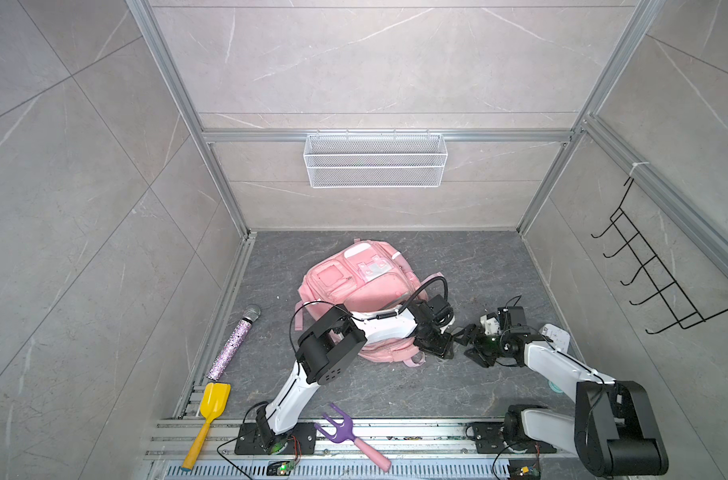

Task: Pack books, pencil case, and school supplies into a backpack
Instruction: Pass the loose stationery.

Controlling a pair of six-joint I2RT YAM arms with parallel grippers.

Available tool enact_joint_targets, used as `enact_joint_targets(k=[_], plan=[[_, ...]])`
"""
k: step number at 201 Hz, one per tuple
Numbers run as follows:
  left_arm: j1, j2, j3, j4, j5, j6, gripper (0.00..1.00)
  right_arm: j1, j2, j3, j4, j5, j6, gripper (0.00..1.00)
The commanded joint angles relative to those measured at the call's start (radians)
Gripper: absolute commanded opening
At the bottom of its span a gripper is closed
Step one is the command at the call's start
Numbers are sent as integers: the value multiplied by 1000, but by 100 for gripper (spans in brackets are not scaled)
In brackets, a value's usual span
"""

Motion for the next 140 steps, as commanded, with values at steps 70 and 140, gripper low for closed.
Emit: enact_joint_targets(k=[70, 140], plan=[[11, -32, -25, 32, 32, -35, 44, 37, 41, -34, 86, 26, 65, 47], [12, -26, -17, 32, 45, -37, 45, 45, 54, -23, 97, 24, 70, 28]])
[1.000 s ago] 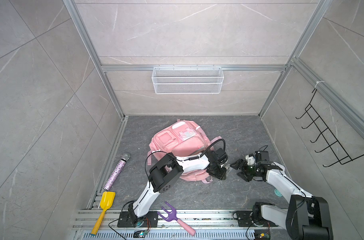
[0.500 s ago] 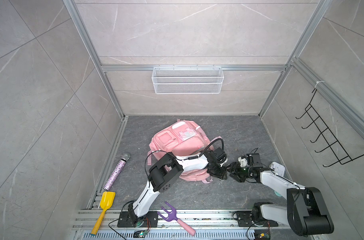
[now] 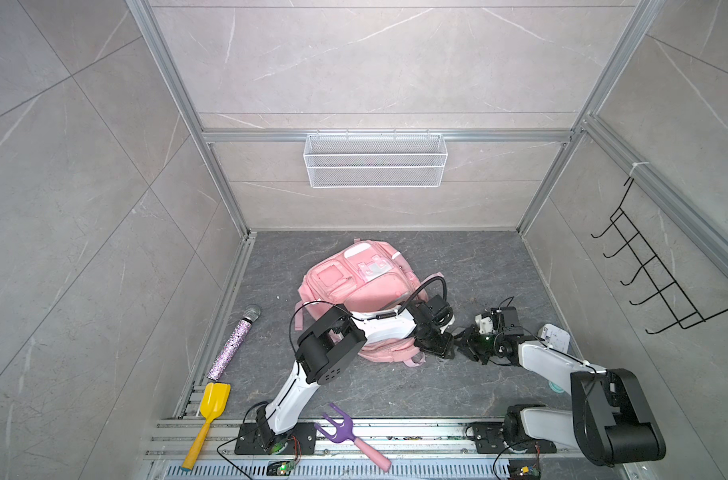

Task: Pack books, pencil case, and school supplies into a backpack
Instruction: Pass the loose stationery.

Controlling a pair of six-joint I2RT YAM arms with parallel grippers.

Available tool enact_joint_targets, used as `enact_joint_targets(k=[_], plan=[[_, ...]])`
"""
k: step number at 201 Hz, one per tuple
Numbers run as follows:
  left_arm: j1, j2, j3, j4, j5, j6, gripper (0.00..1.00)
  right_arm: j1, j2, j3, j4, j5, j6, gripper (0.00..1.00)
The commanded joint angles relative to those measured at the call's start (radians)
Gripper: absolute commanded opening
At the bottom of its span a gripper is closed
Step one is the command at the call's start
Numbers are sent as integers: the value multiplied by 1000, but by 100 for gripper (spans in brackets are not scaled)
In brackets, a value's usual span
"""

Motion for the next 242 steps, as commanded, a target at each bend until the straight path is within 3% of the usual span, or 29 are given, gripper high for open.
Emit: enact_joint_targets(k=[1, 58, 110, 197, 242], plan=[[8, -22, -3, 5, 23, -13, 45, 4, 9, -3, -10, 12, 0, 28], [10, -29, -5, 4, 22, -5, 52, 4, 22, 26, -28, 6, -6, 15], [13, -53, 4, -27, 14, 10, 83, 4, -13, 47, -52, 6, -6, 12], [35, -247, -11, -124, -21, 67, 86, 3, -69, 192, -204, 44, -67, 10], [110, -359, -48, -218, -163, 124, 86, 3, -121, 273, -289, 66, -96, 10]])
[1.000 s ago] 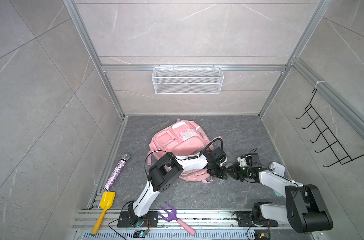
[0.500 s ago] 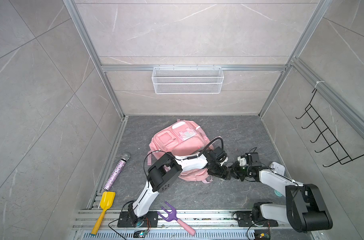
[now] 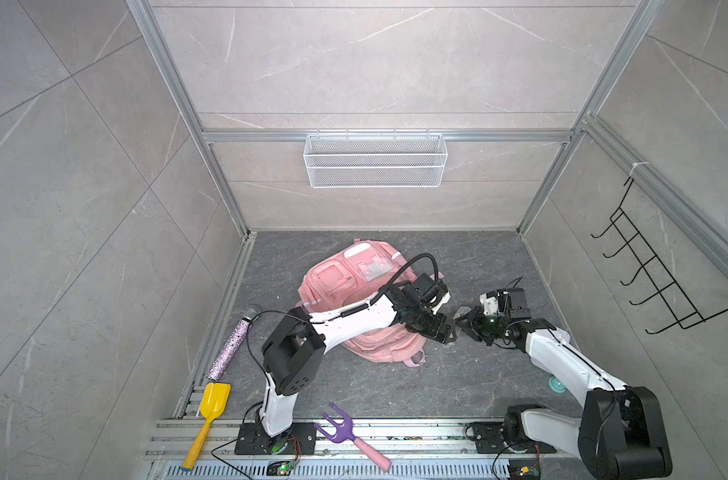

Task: Pack books, pencil case, and school supplies into a backpack
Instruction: Pass the loose stationery, then open the student bag at the center of the table.

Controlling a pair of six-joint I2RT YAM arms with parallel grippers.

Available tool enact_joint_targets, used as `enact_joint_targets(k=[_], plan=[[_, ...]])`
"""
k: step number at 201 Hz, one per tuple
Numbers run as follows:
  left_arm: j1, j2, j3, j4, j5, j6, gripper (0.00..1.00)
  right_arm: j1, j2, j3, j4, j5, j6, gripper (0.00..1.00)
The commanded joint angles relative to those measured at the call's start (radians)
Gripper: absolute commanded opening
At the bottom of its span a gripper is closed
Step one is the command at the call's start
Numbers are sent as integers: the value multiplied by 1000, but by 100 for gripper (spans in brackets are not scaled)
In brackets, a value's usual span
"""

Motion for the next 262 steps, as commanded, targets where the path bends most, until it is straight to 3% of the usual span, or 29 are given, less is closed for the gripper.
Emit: enact_joint_targets(k=[1, 30, 54, 86, 133, 165, 203, 245, 262], plan=[[52, -86, -29, -91, -113, 63, 86, 4, -35, 56, -81, 21, -39, 10], [144, -168, -105, -98, -168, 67, 86, 3, -62, 98, -122, 15, -48, 10], [193, -193, -116, -183, -336, 102, 84, 3, -100, 123, -146, 8, -50, 10], [203, -201, -110, -229, -400, 175, 74, 13, -126, 140, -130, -34, -28, 10], [124, -156, -88, -280, -551, 227, 68, 40, -106, 143, -109, -25, -20, 9], [44, -88, -70, -284, -589, 232, 66, 42, -86, 146, -105, -25, -22, 9], [0, 33, 6, -378, -765, 219, 64, 50, -83, 142, -98, -24, -17, 9], [0, 54, 28, -401, -855, 212, 55, 70, -87, 136, -95, -24, -25, 9], [3, 47, 23, -391, -851, 215, 44, 74, -87, 126, -90, -19, -23, 9]])
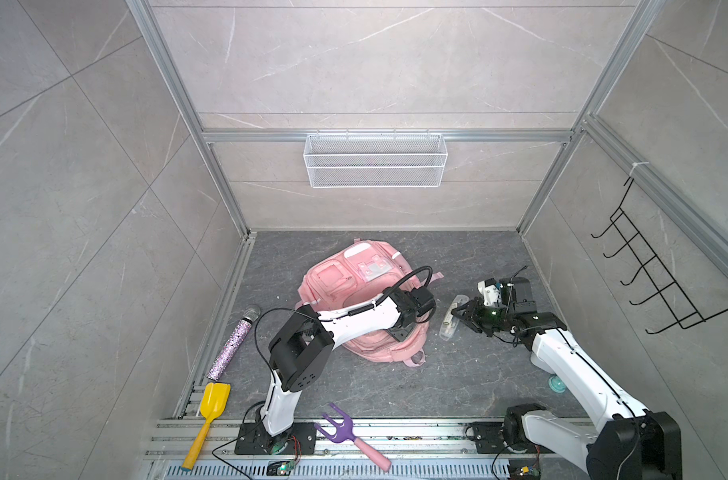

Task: Pack books, pencil case, and school supplies into a backpack
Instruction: Open the student bag at the center of the table.

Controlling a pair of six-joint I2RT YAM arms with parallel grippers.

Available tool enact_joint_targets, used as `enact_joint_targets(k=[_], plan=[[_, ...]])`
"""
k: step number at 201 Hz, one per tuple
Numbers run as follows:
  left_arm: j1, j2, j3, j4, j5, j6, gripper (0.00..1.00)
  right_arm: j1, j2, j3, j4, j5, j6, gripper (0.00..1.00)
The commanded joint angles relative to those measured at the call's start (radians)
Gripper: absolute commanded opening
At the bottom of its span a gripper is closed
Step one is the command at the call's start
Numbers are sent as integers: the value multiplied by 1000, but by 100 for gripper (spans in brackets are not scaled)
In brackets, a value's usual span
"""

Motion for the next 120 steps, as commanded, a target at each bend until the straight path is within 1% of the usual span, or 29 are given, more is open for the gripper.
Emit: enact_joint_targets(k=[1, 19, 41, 52, 55, 64, 98, 120], plan=[[15, -23, 23, -45, -92, 7, 43, 8, 0, 5, 27, -5, -1, 9], [19, -24, 28, -52, -93, 2, 27, 16, 1, -7, 42, -11, 6, 8], [23, -44, 29, -38, -73, 4, 17, 27, 4, -14, 53, -10, 11, 8], [26, -59, 32, -29, -67, 4, 15, 35, 6, -14, 57, -11, 14, 8], [29, -63, 33, -27, -42, 4, 14, 37, 7, -13, 58, -11, 14, 8], [34, -73, 38, -23, -19, 6, 12, 46, 7, -13, 64, -10, 19, 8], [60, -115, 64, -2, 71, 19, 11, 86, 20, -8, 83, 3, 31, 8], [89, -147, 71, 19, 141, 15, 4, 117, 31, -11, 112, 10, 53, 8]])
